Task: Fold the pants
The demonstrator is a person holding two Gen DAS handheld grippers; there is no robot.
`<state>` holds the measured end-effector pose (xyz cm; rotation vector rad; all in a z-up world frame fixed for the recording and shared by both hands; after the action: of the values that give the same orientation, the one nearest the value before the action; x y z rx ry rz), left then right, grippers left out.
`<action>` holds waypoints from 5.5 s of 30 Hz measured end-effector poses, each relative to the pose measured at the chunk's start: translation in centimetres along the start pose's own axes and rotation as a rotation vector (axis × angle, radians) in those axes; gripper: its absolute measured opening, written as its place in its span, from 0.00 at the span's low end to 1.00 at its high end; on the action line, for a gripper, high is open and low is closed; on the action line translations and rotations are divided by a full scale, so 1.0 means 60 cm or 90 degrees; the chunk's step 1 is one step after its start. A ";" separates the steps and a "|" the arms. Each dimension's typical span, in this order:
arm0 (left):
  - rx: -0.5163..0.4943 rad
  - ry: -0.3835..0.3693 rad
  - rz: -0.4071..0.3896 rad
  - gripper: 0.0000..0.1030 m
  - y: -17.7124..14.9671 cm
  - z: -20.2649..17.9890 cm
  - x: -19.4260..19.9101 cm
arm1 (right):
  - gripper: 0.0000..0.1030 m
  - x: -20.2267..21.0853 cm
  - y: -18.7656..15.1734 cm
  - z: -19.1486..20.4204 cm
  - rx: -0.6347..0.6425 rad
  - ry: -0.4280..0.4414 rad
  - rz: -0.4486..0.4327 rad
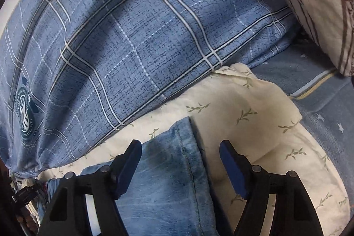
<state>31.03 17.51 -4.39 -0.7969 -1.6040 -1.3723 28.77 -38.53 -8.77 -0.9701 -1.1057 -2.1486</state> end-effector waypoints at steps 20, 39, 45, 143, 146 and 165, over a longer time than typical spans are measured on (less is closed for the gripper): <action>0.045 -0.042 -0.028 0.23 -0.005 -0.018 -0.015 | 0.22 -0.030 0.011 0.011 0.033 -0.008 -0.019; 0.075 -0.199 -0.215 0.21 -0.202 0.091 0.294 | 0.20 0.225 -0.043 -0.010 0.004 0.138 -0.096; 0.110 -0.226 -0.223 0.22 -0.306 0.147 0.320 | 0.20 0.307 -0.132 -0.064 -0.008 0.167 -0.087; -0.197 -0.082 -0.093 0.57 -0.561 -0.071 0.178 | 0.30 0.170 -0.411 0.249 0.309 0.182 0.108; -0.203 -0.084 -0.096 0.57 -0.565 -0.073 0.180 | 0.31 0.153 -0.449 0.282 0.376 0.170 0.132; -0.203 0.020 -0.142 0.55 -0.560 -0.082 0.181 | 0.72 0.147 -0.376 0.243 0.168 0.416 0.266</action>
<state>-2.24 5.57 -8.98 -0.7913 -1.5040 -1.8238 12.49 -15.56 -6.27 -0.2945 -0.7476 -1.7224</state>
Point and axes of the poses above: each gripper's, at about its wrist camera, not at the fingertips, and x roughly against the way its jaws point, z to its left, y to its top, the point moved 1 cm from there along -x, roughly the way its jaws point, and after that the axes turned 6 degrees about -x, right-handed, at the moved point
